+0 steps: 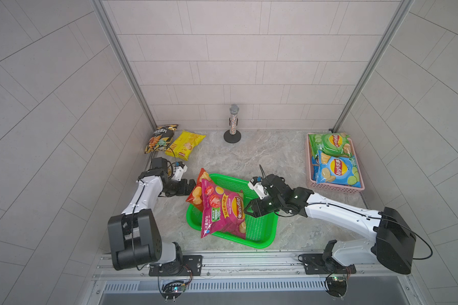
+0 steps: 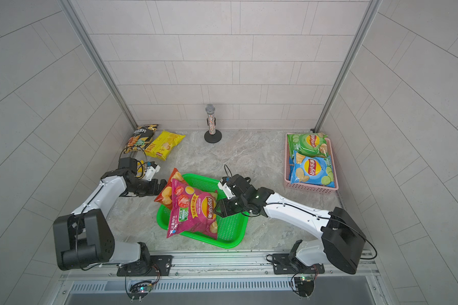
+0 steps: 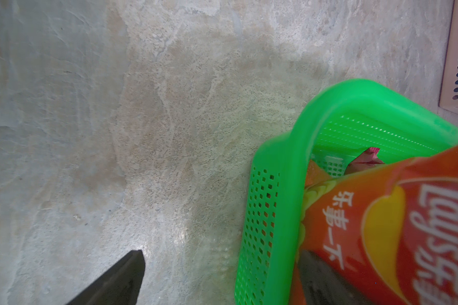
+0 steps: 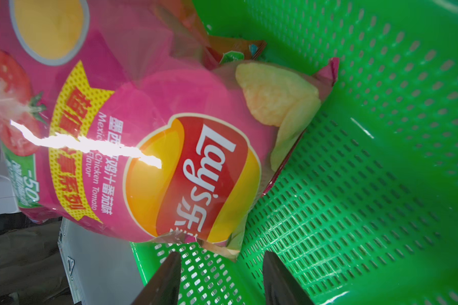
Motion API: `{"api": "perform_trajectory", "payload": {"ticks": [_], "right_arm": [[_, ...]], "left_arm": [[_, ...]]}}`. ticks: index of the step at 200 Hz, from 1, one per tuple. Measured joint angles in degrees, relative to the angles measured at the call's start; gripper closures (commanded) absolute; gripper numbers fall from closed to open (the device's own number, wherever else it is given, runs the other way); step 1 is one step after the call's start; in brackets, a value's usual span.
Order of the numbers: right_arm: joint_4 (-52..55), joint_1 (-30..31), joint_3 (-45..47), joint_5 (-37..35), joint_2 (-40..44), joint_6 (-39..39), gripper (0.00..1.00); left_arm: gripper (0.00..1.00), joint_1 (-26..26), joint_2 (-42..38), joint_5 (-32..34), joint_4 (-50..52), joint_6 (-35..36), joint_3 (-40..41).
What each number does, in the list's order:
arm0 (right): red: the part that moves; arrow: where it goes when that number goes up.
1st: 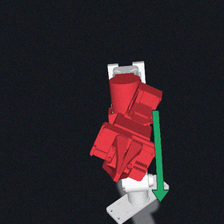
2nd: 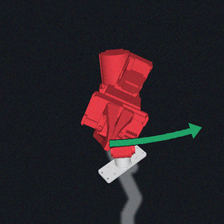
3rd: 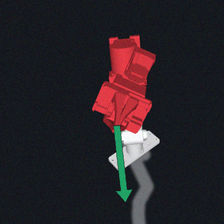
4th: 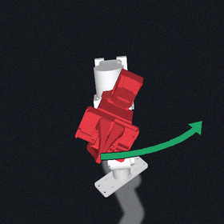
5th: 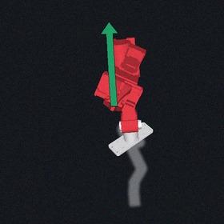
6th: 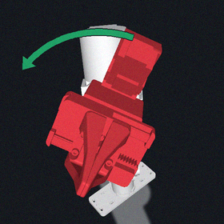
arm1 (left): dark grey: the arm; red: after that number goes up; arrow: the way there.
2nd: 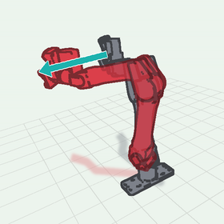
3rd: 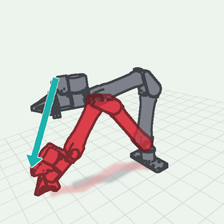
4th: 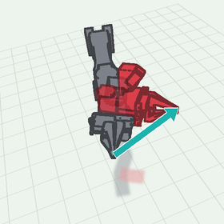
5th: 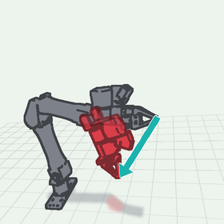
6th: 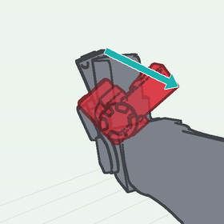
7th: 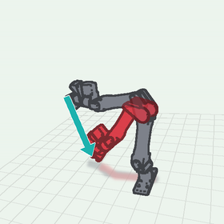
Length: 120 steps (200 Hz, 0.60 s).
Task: Put the potato chips into the basket
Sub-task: Adjust the potato chip in the basket.
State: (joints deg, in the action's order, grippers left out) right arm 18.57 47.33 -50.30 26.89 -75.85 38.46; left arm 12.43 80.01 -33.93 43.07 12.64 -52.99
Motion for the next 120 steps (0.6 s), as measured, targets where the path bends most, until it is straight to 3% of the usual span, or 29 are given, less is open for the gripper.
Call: {"api": "perform_trajectory", "payload": {"ticks": [52, 80, 120], "right_arm": [[2.9, -4.2, -0.2, -3.9, 8.0, -0.6, 0.46], [4.1, -5.5, -1.0, -6.7, 10.6, -1.1, 0.46], [5.1, -7.8, -1.0, -8.9, 11.7, -1.2, 0.46]], "left_arm": [[0.00, 0.3, -0.9, 6.0, 1.3, 0.3, -3.3], [0.00, 1.9, 0.6, 9.7, 3.0, 0.3, -12.3], [0.00, 3.2, 10.3, 11.0, 5.2, 0.9, -26.9]]}}
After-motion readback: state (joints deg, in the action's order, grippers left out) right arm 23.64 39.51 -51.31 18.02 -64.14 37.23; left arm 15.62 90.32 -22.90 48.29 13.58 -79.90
